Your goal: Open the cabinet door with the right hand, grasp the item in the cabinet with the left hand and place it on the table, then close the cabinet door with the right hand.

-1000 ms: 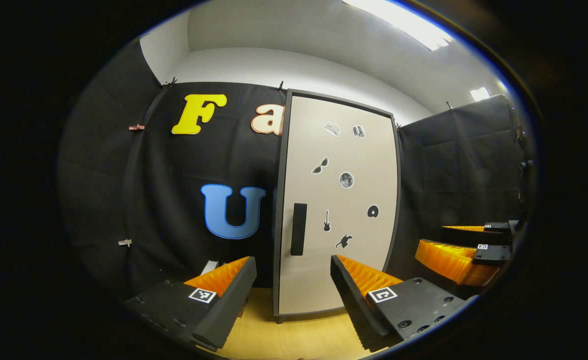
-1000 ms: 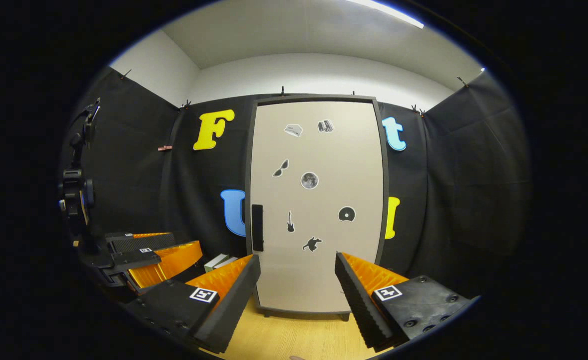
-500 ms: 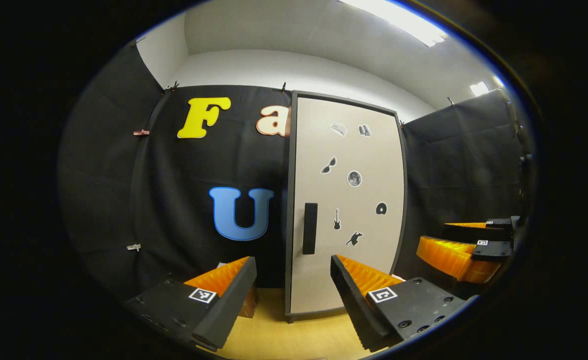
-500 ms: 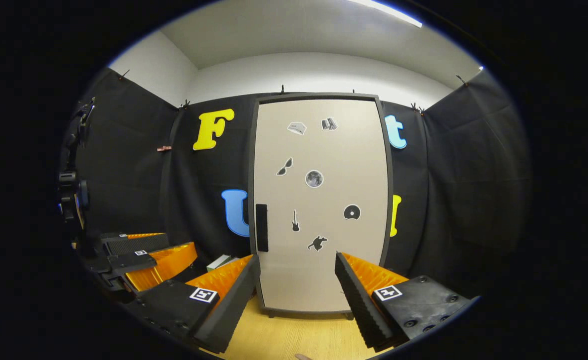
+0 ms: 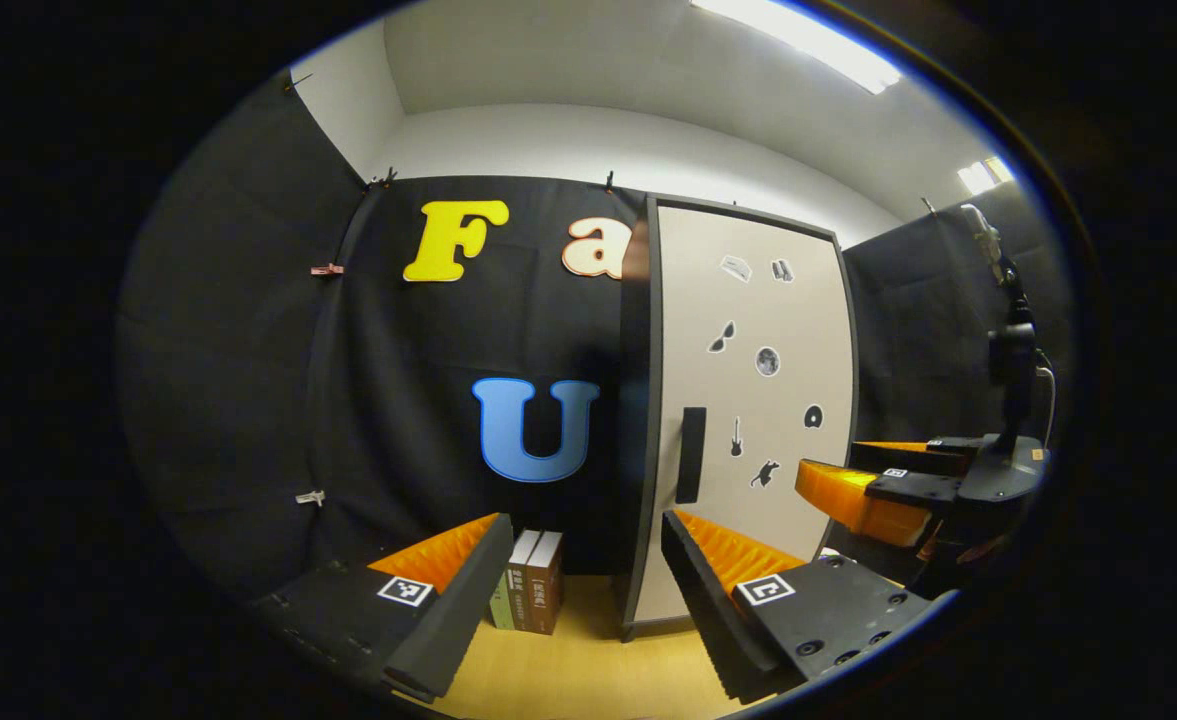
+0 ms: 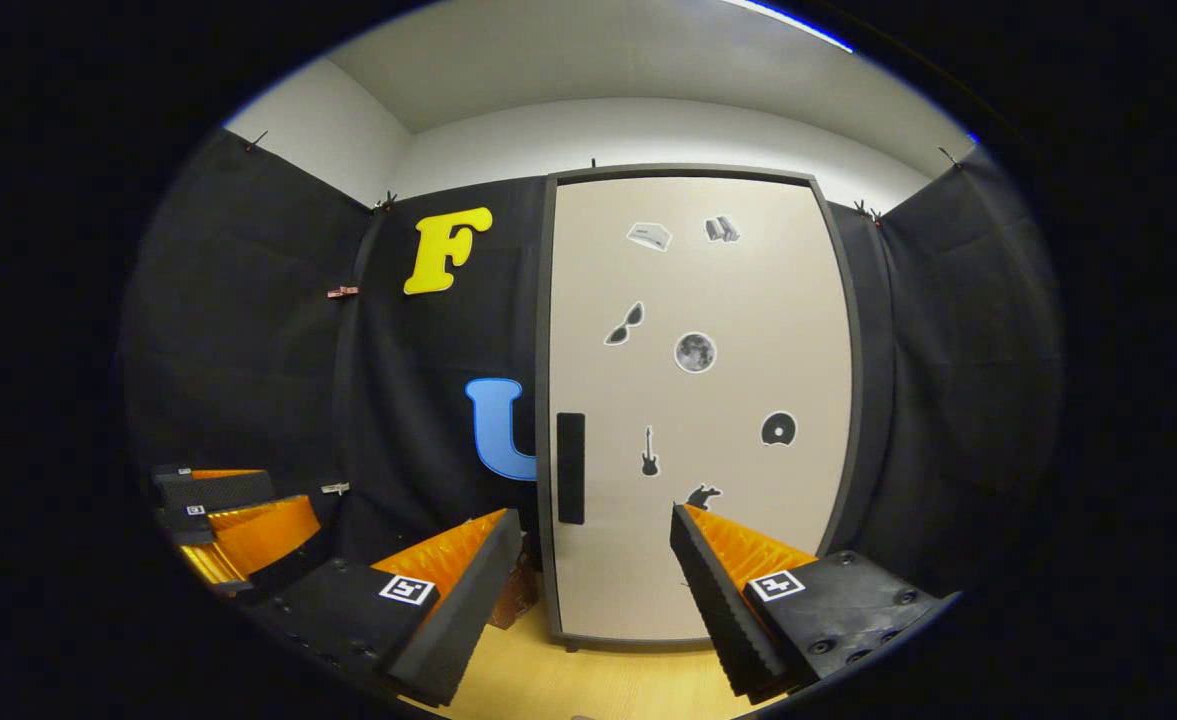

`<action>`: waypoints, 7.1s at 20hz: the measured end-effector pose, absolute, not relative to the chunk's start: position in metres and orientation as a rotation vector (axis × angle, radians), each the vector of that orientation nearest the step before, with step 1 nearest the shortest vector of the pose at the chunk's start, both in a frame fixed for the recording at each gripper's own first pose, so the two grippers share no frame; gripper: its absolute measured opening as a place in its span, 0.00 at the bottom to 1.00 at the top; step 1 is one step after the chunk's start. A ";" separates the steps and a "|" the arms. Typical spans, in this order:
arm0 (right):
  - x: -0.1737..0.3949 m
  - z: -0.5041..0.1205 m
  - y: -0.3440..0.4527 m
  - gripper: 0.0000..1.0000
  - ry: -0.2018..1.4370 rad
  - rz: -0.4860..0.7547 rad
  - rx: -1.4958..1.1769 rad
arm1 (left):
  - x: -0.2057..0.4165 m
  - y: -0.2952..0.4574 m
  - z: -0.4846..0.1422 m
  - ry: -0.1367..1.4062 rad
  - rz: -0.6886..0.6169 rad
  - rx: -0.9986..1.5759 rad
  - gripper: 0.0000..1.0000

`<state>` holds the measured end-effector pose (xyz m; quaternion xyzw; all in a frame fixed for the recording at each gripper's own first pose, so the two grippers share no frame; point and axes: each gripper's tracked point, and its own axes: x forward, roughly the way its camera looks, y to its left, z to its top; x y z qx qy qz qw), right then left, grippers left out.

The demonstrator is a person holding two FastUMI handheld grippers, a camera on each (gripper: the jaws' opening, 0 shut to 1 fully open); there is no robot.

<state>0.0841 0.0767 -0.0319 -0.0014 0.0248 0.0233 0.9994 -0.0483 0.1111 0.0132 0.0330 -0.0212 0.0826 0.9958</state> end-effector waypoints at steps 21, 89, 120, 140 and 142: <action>0.247 -0.096 0.117 0.89 0.090 -0.016 -0.016 | -0.069 0.211 -0.010 0.008 0.345 0.021 0.94; 0.067 -0.054 -0.043 0.19 0.106 -0.252 0.053 | -0.031 -0.057 -0.016 0.041 -0.293 0.038 0.95; 0.034 -0.045 -0.191 1.00 0.035 -0.562 -0.029 | 0.227 -0.115 -0.067 0.223 -0.216 0.035 0.95; 0.088 -0.088 -0.234 0.99 0.153 -0.486 -0.035 | 0.405 -0.091 -0.166 0.547 -0.038 0.012 0.86; 0.090 -0.095 -0.229 0.99 0.175 -0.450 -0.022 | 0.414 -0.090 -0.169 0.551 -0.024 0.036 0.81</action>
